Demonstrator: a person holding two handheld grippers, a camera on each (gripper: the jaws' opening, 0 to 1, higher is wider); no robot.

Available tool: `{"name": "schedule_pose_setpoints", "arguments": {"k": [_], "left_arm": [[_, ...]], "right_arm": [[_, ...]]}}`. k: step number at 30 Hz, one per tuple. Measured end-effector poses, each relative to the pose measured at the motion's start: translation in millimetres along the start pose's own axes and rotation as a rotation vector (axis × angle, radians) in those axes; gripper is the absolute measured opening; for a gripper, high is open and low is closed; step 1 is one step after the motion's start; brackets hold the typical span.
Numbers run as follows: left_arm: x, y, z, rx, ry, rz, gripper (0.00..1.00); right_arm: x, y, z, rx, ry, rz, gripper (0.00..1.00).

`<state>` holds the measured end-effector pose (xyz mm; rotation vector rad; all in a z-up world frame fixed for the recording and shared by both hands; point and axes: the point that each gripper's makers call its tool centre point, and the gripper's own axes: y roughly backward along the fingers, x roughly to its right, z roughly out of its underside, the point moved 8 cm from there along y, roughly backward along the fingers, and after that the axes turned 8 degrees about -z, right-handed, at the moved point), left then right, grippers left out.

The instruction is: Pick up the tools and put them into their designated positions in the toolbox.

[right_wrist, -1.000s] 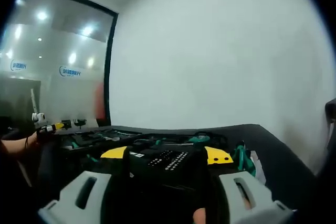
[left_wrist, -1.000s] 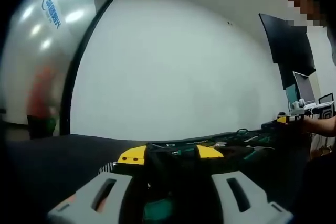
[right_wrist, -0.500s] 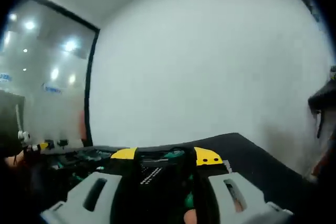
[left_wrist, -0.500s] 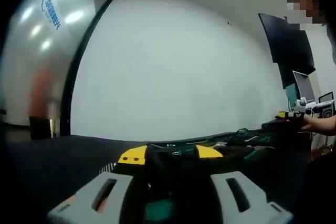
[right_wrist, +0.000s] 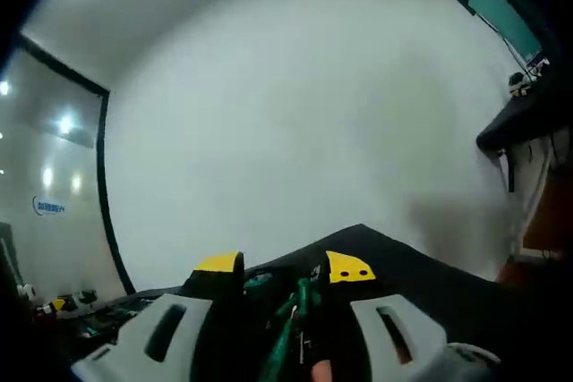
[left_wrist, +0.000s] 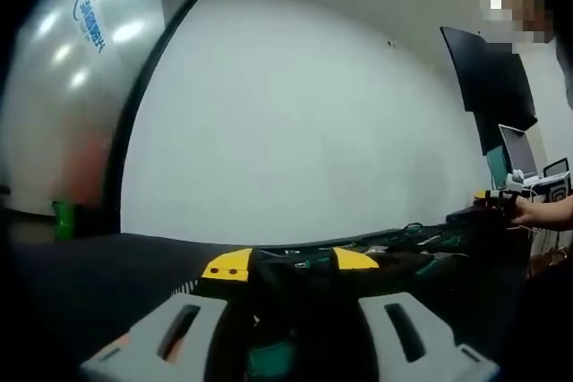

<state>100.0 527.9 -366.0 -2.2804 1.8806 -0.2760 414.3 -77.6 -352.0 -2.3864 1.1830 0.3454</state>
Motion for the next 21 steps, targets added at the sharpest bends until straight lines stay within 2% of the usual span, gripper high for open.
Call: {"name": "schedule_pose_setpoints", "arguments": {"k": [2,3,5,8,12,13,14,15,16,17,18,21], "left_arm": [[1.3,-0.1,0.5,-0.004,-0.008,0.004,0.29],[1.8,0.1,0.5,-0.004,-0.011,0.005,0.29],[1.3,0.1,0.5,-0.003,-0.013,0.004,0.29],[0.1,0.2,0.9,-0.002,-0.016,0.004,0.28],[-1.3,-0.5,2.5,-0.011,-0.030,0.004,0.28],[-1.6,-0.8,3.0,-0.016,-0.031,0.005,0.28],[-2.2,-1.1,3.5,-0.019,-0.032,0.007,0.28],[-2.3,-1.4,3.9,-0.022,-0.033,0.009,0.28],[-1.0,-1.2,3.8,-0.024,-0.034,0.011,0.28],[-0.4,-1.1,3.7,-0.024,-0.035,0.013,0.28],[-0.2,-0.9,3.6,-0.022,-0.037,0.014,0.28],[-1.4,0.1,2.4,-0.010,-0.028,0.016,0.28]], "right_arm": [[-2.5,-1.9,1.8,-0.019,0.002,-0.001,0.32],[-3.1,-2.0,4.5,-0.048,0.042,0.010,0.31],[-5.0,-2.8,5.4,-0.068,0.098,0.032,0.27],[-3.4,-3.2,9.2,-0.100,0.179,0.071,0.26],[-5.6,-8.5,11.8,-0.170,0.145,0.103,0.19],[-6.0,-10.7,11.5,-0.190,0.166,0.114,0.19],[-6.0,-13.4,11.0,-0.218,0.202,0.128,0.19],[-7.8,-18.0,10.5,-0.274,0.242,0.140,0.19],[-10.1,-22.8,10.6,-0.315,0.259,0.131,0.19],[-14.8,-33.2,11.1,-0.383,0.283,0.098,0.19],[-16.7,-38.6,10.0,-0.406,0.300,0.104,0.19],[-15.7,-54.4,7.9,-0.507,0.435,0.144,0.14]]}}
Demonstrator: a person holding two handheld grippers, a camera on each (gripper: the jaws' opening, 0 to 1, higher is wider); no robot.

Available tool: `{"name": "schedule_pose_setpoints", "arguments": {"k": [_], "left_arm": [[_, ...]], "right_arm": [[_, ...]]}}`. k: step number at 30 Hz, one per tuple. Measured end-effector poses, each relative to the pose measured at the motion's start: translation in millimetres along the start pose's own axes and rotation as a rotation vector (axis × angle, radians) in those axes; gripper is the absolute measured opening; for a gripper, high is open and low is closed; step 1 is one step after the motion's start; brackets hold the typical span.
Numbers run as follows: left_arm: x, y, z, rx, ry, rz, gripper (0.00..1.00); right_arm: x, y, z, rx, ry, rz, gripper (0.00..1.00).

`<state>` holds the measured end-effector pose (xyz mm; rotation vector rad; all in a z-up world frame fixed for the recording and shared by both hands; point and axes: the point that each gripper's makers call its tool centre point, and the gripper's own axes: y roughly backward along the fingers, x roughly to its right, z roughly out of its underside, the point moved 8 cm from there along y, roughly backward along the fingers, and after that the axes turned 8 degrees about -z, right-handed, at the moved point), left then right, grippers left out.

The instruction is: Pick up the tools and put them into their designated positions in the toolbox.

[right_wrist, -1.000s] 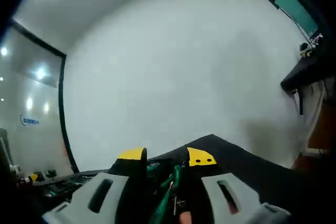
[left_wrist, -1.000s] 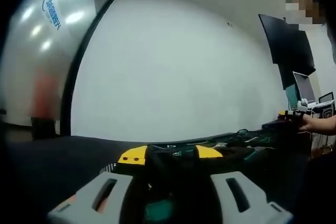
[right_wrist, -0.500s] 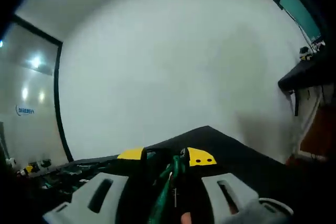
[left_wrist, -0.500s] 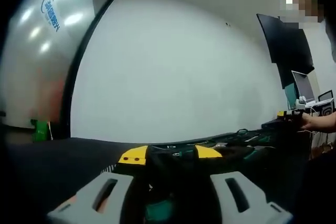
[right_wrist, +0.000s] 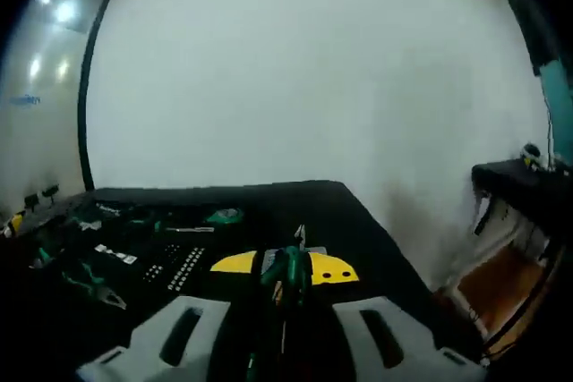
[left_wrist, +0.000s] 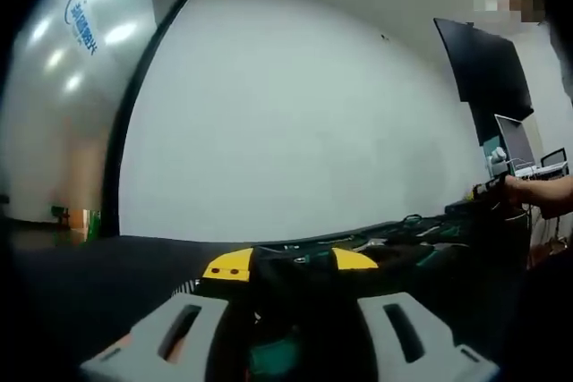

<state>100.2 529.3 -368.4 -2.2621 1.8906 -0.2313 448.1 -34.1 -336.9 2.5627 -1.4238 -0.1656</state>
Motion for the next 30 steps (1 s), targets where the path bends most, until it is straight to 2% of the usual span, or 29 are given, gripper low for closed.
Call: {"name": "schedule_pose_setpoints", "arguments": {"k": [2,6,9,11,15,18,19,21,22,24,27,30], "left_arm": [[-0.3,0.5,-0.8,0.006,0.006,-0.001,0.28],[-1.6,0.6,-1.4,0.013,0.014,0.000,0.28],[-4.0,-0.3,-0.3,0.011,0.012,0.000,0.28],[-3.8,-0.5,0.1,0.009,0.008,-0.001,0.28],[-2.0,-0.4,0.0,0.009,0.005,0.001,0.28],[-2.3,-0.2,-0.1,0.011,0.005,0.000,0.28],[-1.3,0.0,-0.4,0.010,0.004,0.000,0.28],[-1.2,0.0,-0.2,0.009,0.001,0.000,0.28],[-1.3,-0.1,0.0,0.008,0.000,0.000,0.28],[-0.8,0.0,-0.1,0.007,-0.002,0.000,0.28],[0.0,0.2,-0.4,0.006,-0.004,-0.001,0.28],[-0.9,0.1,-0.2,0.006,-0.004,-0.001,0.28]], "right_arm": [[0.1,-5.9,1.5,-0.058,0.018,0.011,0.11],[7.7,-25.9,5.4,-0.150,-0.015,0.010,0.12],[10.4,-29.1,6.6,-0.171,-0.013,0.048,0.12],[14.1,-38.8,3.7,-0.182,-0.085,0.035,0.12],[17.3,-50.5,-3.7,-0.212,-0.086,0.041,0.13],[12.9,-53.9,5.3,-0.288,-0.165,0.040,0.12],[14.8,-55.4,1.6,-0.260,-0.139,0.043,0.12],[7.9,-49.4,0.2,-0.264,-0.148,-0.008,0.08],[11.1,-51.1,0.4,-0.269,-0.151,0.018,0.08],[11.0,-51.8,0.3,-0.276,-0.090,0.007,0.07],[4.5,-46.7,-11.2,-0.242,-0.140,-0.021,0.07],[-1.7,-35.2,-23.9,-0.221,-0.137,-0.039,0.07]]}}
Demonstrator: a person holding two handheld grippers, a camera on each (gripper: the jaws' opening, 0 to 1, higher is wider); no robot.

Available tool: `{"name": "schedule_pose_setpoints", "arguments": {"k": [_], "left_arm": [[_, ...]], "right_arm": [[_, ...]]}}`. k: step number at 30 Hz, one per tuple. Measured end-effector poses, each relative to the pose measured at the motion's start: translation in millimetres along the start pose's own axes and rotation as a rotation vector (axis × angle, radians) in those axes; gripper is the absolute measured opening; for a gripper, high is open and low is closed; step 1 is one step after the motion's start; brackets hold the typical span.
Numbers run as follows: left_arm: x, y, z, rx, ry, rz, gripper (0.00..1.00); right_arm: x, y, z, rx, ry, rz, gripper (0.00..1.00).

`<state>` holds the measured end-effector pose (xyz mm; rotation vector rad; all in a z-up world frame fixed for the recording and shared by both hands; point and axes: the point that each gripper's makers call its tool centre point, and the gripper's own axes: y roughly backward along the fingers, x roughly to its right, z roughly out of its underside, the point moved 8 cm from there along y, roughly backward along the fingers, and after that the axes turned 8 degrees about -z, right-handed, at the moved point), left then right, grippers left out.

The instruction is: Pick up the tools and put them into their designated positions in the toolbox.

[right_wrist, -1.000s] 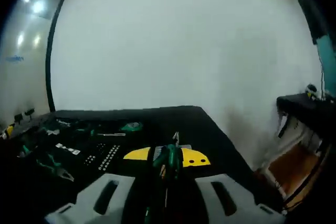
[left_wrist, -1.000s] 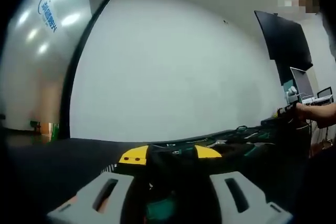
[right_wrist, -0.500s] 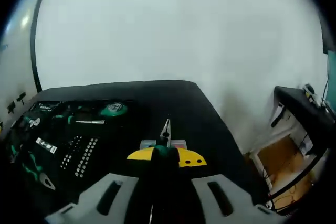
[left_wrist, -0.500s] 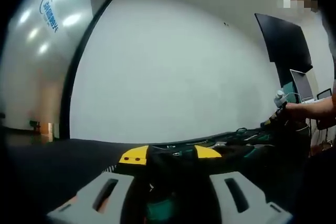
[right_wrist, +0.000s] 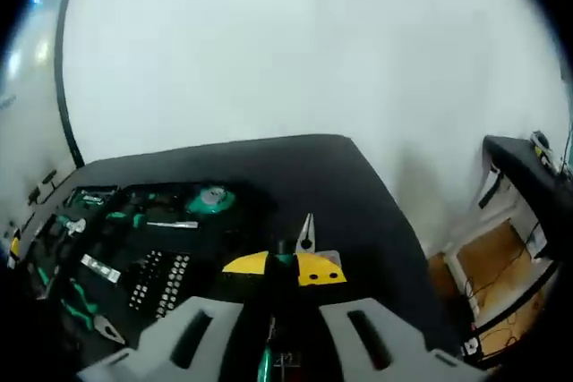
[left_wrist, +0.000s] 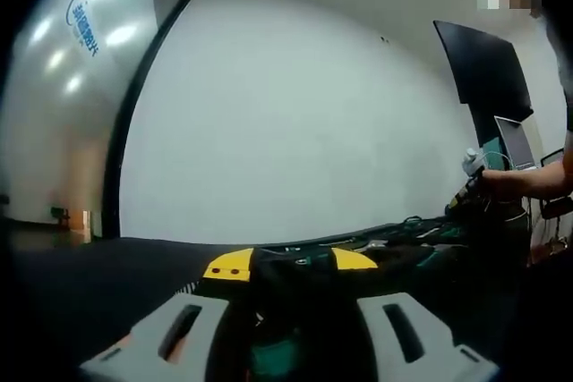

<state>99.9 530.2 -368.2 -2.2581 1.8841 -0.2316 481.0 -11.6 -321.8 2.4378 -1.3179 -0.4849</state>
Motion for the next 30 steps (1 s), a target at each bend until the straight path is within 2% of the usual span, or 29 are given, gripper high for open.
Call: {"name": "schedule_pose_setpoints", "arguments": {"k": [4,7,15,18,26,30], "left_arm": [[-1.7,0.0,0.3,0.003,-0.001,0.000,0.28],[-2.3,0.1,0.1,0.005,0.001,0.000,0.28],[-2.4,0.1,0.2,0.003,0.000,-0.001,0.28],[-4.4,-0.4,0.8,0.003,0.001,-0.002,0.28],[-6.4,-0.3,0.3,0.009,0.009,-0.003,0.28],[-4.7,0.5,-1.1,0.012,0.014,-0.004,0.28]], "right_arm": [[-10.2,13.7,-22.9,0.038,0.063,-0.057,0.07],[-19.5,27.6,-34.6,0.064,0.117,-0.056,0.07],[-36.9,51.8,-65.0,0.144,0.115,-0.110,0.07],[-50.0,62.7,-74.5,0.176,0.093,-0.155,0.07],[-83.3,90.5,-103.5,0.250,0.114,-0.228,0.07],[-101.8,103.8,-121.8,0.295,0.110,-0.289,0.07]]}}
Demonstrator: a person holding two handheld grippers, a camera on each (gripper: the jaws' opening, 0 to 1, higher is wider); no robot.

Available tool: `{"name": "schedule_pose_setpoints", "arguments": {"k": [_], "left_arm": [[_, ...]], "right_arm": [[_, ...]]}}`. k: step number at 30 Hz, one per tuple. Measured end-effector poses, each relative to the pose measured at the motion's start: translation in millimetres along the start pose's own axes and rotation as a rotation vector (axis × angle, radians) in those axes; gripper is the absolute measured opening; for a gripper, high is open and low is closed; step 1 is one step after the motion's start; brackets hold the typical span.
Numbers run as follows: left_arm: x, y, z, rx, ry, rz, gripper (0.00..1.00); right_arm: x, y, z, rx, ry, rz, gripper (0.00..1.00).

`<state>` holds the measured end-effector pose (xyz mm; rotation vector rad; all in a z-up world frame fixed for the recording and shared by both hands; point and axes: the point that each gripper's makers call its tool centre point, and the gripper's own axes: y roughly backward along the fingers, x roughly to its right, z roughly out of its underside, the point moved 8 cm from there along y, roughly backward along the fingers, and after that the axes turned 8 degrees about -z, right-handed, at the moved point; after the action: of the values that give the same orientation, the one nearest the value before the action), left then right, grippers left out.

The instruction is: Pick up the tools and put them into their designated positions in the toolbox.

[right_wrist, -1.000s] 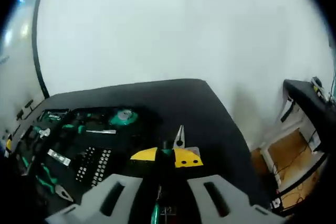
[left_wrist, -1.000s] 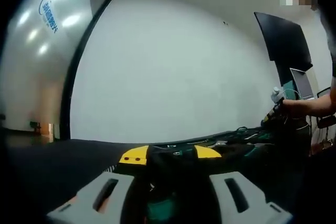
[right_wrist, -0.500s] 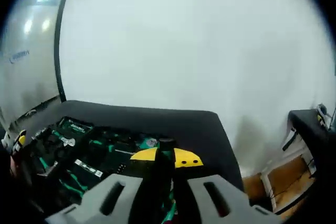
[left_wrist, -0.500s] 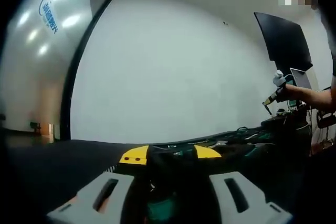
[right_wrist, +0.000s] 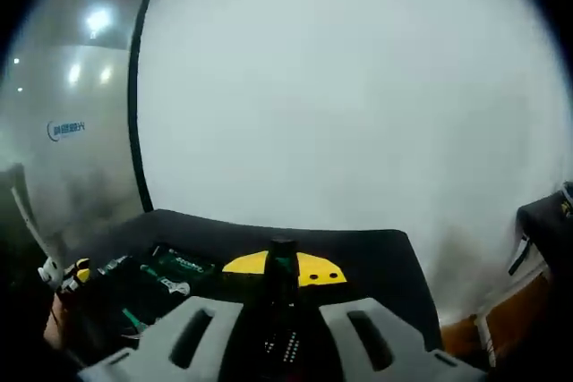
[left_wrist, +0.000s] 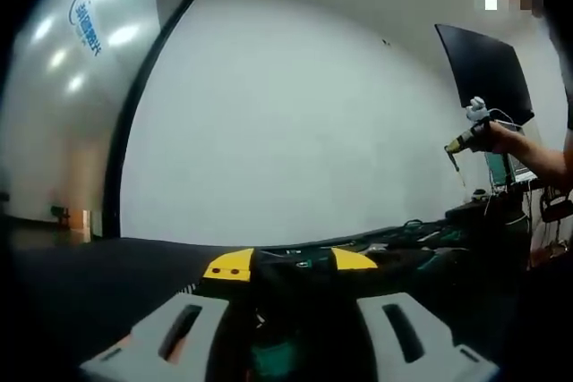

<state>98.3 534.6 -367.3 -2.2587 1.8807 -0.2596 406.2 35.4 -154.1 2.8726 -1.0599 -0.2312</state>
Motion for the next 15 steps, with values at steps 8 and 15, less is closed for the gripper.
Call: {"name": "schedule_pose_setpoints", "arguments": {"k": [8,15], "left_arm": [[1.3,-0.6,-6.6,0.020,0.036,-0.014,0.28],[39.8,-29.3,-68.6,0.095,0.037,-0.055,0.31]], "right_arm": [[-29.9,-2.7,-27.9,0.071,0.011,-0.069,0.07],[-64.2,-6.3,-42.9,0.109,0.022,-0.151,0.07]]}}
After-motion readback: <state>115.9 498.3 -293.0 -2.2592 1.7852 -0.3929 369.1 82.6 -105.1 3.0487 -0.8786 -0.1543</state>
